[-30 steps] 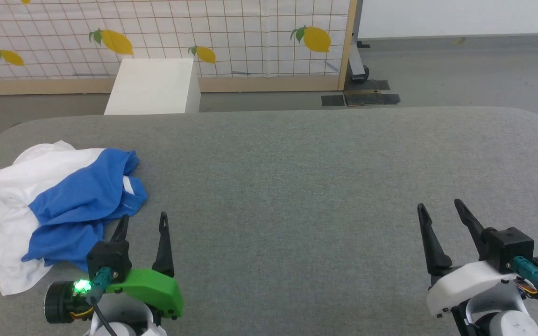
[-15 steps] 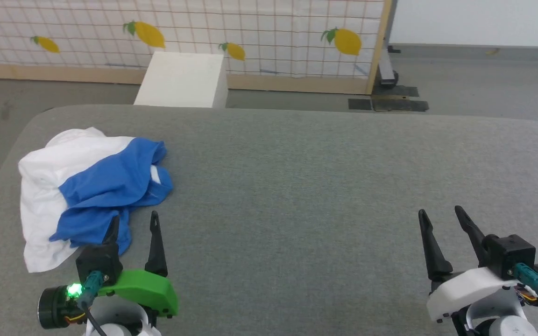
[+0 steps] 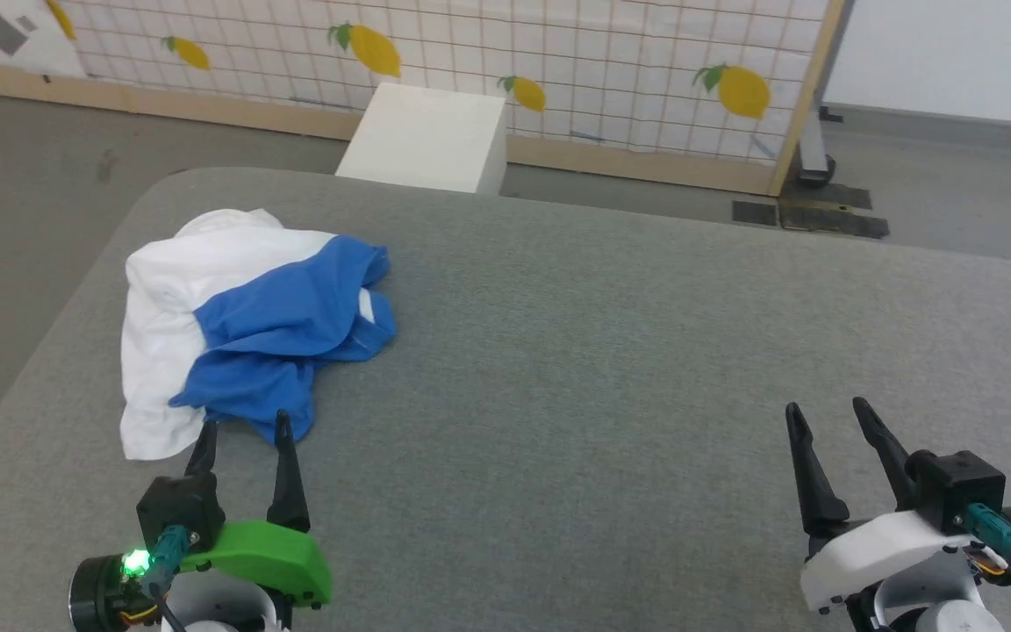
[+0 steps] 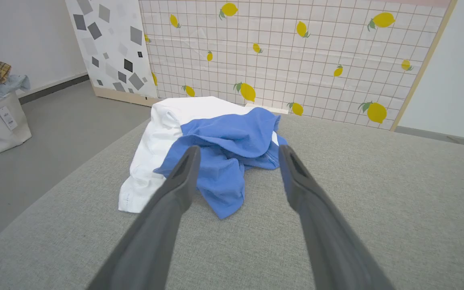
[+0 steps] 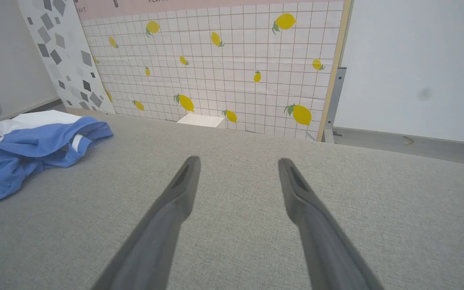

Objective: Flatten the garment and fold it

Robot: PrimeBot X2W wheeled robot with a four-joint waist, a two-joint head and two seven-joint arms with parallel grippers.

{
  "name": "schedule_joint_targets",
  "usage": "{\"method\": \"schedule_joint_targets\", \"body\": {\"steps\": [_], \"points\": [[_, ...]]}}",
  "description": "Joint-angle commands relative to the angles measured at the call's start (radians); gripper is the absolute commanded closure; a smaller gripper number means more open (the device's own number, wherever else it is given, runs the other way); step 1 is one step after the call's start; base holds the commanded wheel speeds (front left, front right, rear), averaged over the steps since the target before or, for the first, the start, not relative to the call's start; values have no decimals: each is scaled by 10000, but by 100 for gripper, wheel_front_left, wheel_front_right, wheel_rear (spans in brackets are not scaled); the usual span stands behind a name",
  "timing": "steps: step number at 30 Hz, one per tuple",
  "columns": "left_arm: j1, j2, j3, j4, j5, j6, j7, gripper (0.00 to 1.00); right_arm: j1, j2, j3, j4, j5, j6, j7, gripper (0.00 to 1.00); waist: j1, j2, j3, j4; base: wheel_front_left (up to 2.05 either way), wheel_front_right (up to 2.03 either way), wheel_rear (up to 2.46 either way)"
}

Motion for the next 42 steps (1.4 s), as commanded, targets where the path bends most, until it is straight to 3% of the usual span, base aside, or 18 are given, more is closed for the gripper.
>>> {"method": "schedule_joint_targets", "body": {"steps": [1,42], "points": [[161,-13,12,38,-126,90,-117,0,145,3,-9,87,129,-6,-117,0,-1,0,-15,264,0,0,0],[405,13,-235,941,-502,507,-958,0,316,5,116,1145,687,-11,-964,0,-1,0,-148,2330,0,0,0]]}}
